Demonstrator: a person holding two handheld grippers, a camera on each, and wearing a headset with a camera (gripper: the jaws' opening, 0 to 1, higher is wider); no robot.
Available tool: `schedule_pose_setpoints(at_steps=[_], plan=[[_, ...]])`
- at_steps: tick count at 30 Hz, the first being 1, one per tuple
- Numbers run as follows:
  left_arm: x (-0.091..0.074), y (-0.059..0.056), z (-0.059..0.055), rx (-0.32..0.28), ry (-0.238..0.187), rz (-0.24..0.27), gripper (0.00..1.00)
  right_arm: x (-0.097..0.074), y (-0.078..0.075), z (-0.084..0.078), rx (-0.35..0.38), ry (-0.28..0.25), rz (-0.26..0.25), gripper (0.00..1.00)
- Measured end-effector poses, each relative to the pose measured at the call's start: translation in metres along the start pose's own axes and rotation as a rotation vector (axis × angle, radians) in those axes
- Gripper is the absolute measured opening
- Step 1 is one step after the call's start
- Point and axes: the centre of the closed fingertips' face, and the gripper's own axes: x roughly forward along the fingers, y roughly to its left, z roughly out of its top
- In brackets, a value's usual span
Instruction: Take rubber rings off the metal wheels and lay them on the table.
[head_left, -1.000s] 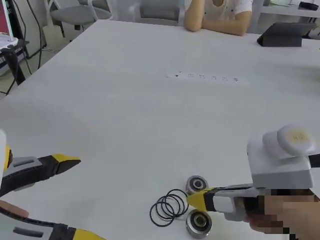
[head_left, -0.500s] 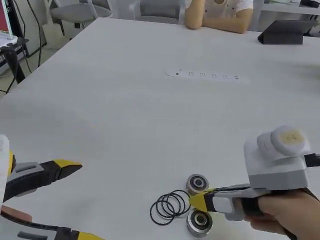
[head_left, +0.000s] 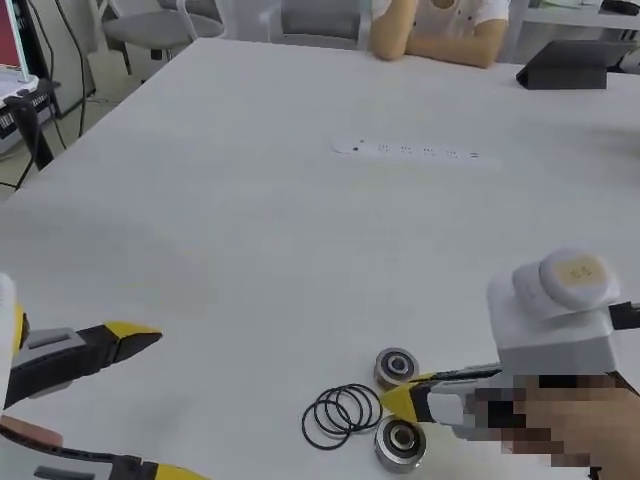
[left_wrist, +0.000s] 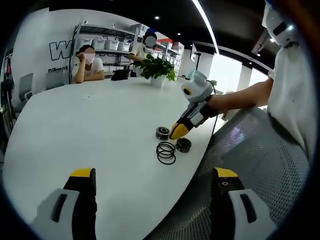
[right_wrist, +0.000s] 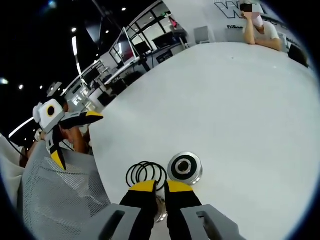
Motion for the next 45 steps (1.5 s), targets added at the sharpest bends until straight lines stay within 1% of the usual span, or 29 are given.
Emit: schedule_pose_setpoints(at_steps=[6,8,11,16,19,21,26,27,29,31,35,38,39,41,42,45], plan=[[-0.003,0.000,0.006,0.006,-0.012,0.003,0.94,-0.005,0.005,0.008,-0.024,-0.024,-0.001,0.05],[-0.004,-0.001,0.006,0.008,-0.014,0.000,0.94,-0.006,0.007,0.011,-0.043,-0.032,-0.007,0.07],[-0.005,-0.001,0.008,0.011,-0.019,-0.001,0.94,-0.007,0.007,0.011,-0.092,-0.022,-0.024,0.10],[-0.006,-0.006,0.012,0.019,-0.025,-0.010,0.94,-0.013,0.013,0.016,-0.128,-0.037,-0.026,0.14],[-0.005,-0.010,0.013,0.028,-0.022,-0.020,0.94,-0.018,0.022,0.024,-0.146,-0.068,-0.007,0.18],[-0.005,-0.011,0.013,0.033,-0.020,-0.023,0.94,-0.021,0.026,0.027,-0.178,-0.079,-0.006,0.22],[-0.007,-0.012,0.010,0.050,0.003,-0.022,0.93,-0.030,0.036,0.032,-0.264,-0.085,-0.007,0.33],[-0.007,-0.013,0.010,0.052,0.004,-0.024,0.93,-0.034,0.038,0.033,-0.288,-0.077,-0.006,0.35],[-0.007,-0.014,0.011,0.054,0.002,-0.029,0.94,-0.041,0.040,0.035,-0.310,-0.083,-0.009,0.42],[-0.008,-0.015,0.012,0.056,0.000,-0.031,0.94,-0.049,0.041,0.040,-0.318,-0.110,-0.013,0.48],[-0.008,-0.017,0.012,0.048,0.002,-0.040,0.95,-0.067,0.042,0.044,-0.326,-0.155,-0.018,0.55],[-0.008,-0.017,0.011,0.049,0.005,-0.046,0.96,-0.081,0.039,0.041,-0.340,-0.173,-0.036,0.64],[-0.008,-0.018,0.011,0.049,0.006,-0.050,0.96,-0.087,0.037,0.037,-0.343,-0.175,-0.046,0.66],[-0.008,-0.019,0.011,0.049,0.006,-0.054,0.97,-0.093,0.034,0.034,-0.343,-0.179,-0.055,0.69],[-0.008,-0.019,0.011,0.049,0.005,-0.059,0.97,-0.102,0.030,0.029,-0.341,-0.190,-0.068,0.71],[-0.009,-0.020,0.011,0.052,0.007,-0.061,0.97,-0.115,0.022,0.023,-0.308,-0.223,-0.095,0.73]])
